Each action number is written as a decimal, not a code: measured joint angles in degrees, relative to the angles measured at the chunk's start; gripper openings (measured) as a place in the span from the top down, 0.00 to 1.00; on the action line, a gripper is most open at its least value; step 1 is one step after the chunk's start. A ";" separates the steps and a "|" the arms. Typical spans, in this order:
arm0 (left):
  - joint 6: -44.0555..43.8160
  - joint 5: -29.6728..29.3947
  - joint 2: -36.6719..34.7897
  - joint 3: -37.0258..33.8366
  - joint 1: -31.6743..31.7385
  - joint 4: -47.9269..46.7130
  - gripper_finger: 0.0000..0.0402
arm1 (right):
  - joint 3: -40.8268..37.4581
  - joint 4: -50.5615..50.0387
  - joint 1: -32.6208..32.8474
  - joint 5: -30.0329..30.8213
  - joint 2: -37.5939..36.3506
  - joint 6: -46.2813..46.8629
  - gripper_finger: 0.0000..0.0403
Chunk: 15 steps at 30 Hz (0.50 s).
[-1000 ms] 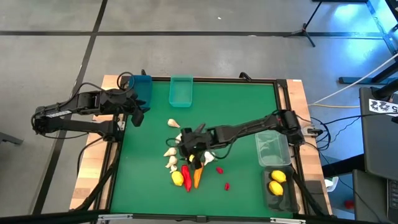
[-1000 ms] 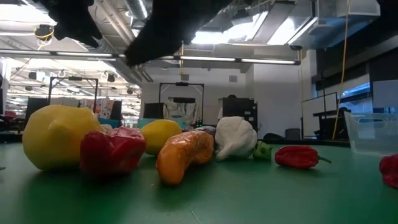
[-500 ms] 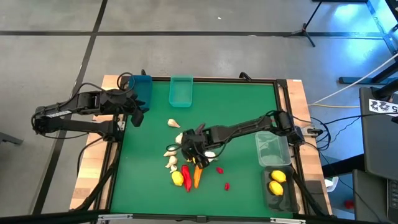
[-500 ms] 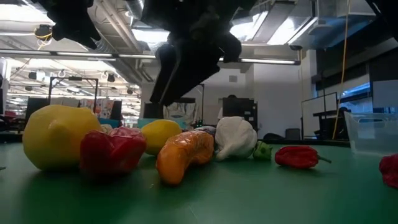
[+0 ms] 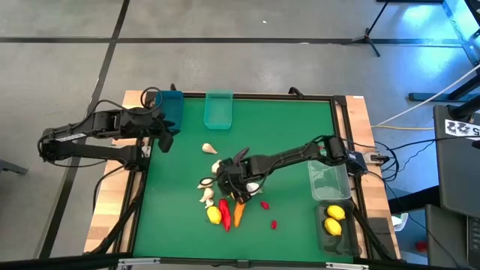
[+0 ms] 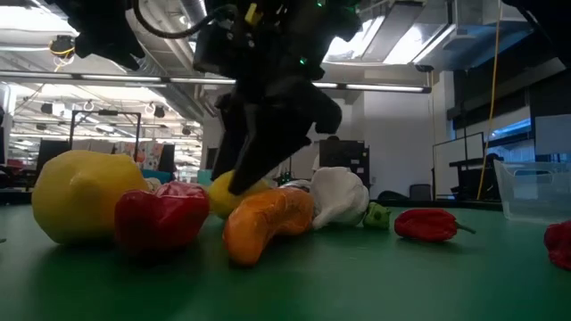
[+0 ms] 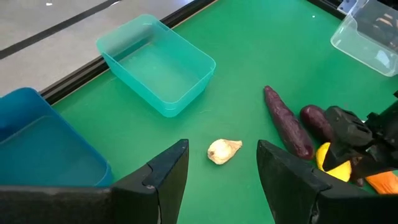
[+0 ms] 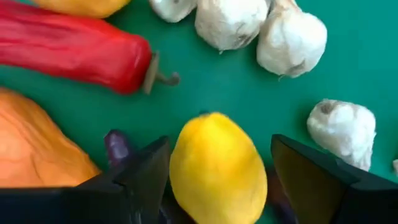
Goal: Sort produce into baskets
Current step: Put the yellow lemon into the black bin
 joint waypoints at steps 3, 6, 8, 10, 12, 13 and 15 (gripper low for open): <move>0.00 0.00 0.04 0.00 -0.02 -0.02 0.54 | 0.03 -1.44 0.00 0.02 0.62 0.57 0.31; 0.01 0.00 0.04 0.01 -0.02 0.01 0.54 | 0.10 -2.15 0.00 -0.02 1.41 1.55 0.31; 0.02 0.00 0.04 0.00 -0.01 0.00 0.54 | 0.04 -4.03 0.02 -0.20 2.01 1.93 0.31; 0.01 0.00 0.04 0.00 -0.02 0.00 0.54 | 0.04 -3.61 0.07 -0.13 2.52 3.22 0.31; 0.02 -0.02 0.04 0.00 -0.02 0.00 0.54 | 0.06 -3.78 0.07 -0.01 2.43 4.41 0.32; 0.02 -0.02 0.04 0.01 -0.02 0.00 0.54 | 0.06 -3.80 0.07 -0.02 2.45 4.80 0.33; 0.02 -0.02 0.04 0.00 0.00 0.02 0.54 | 0.22 -3.96 0.10 0.01 2.45 5.96 0.37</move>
